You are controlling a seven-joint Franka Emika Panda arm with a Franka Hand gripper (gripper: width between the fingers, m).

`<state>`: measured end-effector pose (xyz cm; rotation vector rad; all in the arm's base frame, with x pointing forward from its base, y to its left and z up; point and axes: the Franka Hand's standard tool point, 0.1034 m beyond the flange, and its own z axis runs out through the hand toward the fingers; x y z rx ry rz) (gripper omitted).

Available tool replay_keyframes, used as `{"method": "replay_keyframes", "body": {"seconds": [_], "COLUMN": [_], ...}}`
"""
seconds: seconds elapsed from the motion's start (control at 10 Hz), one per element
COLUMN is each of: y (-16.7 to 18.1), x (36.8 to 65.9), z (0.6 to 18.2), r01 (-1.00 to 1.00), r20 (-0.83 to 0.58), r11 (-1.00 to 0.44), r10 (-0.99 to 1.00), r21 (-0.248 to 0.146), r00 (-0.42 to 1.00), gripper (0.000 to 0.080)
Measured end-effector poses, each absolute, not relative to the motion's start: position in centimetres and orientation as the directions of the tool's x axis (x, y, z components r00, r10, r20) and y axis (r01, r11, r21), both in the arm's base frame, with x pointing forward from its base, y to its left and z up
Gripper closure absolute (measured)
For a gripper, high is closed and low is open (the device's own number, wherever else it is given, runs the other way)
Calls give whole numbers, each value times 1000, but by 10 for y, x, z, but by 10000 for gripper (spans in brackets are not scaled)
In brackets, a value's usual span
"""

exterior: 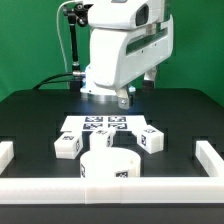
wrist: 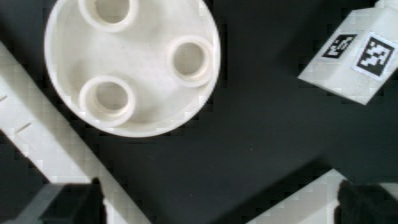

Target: Assemble stool

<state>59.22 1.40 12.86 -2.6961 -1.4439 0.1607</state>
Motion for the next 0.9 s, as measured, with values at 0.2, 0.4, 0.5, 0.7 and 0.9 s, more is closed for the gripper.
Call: {"method": "replay_keyframes", "body": {"seconds": [0.2, 0.4, 0.5, 0.7, 0.9], "y": [14, 14, 7, -7, -19], "x": [592, 592, 593, 581, 574], "z": [129, 128, 120, 100, 80], "r01": [825, 825, 861, 887, 892], "r20": [-55, -56, -26, 1, 10], "r11": [-553, -552, -501, -459, -448], "r10": [833, 833, 865, 888, 893], "r21": [-119, -119, -92, -61, -63], "r00": [550, 550, 501, 459, 450], "gripper": [150, 150, 150, 150, 150]}}
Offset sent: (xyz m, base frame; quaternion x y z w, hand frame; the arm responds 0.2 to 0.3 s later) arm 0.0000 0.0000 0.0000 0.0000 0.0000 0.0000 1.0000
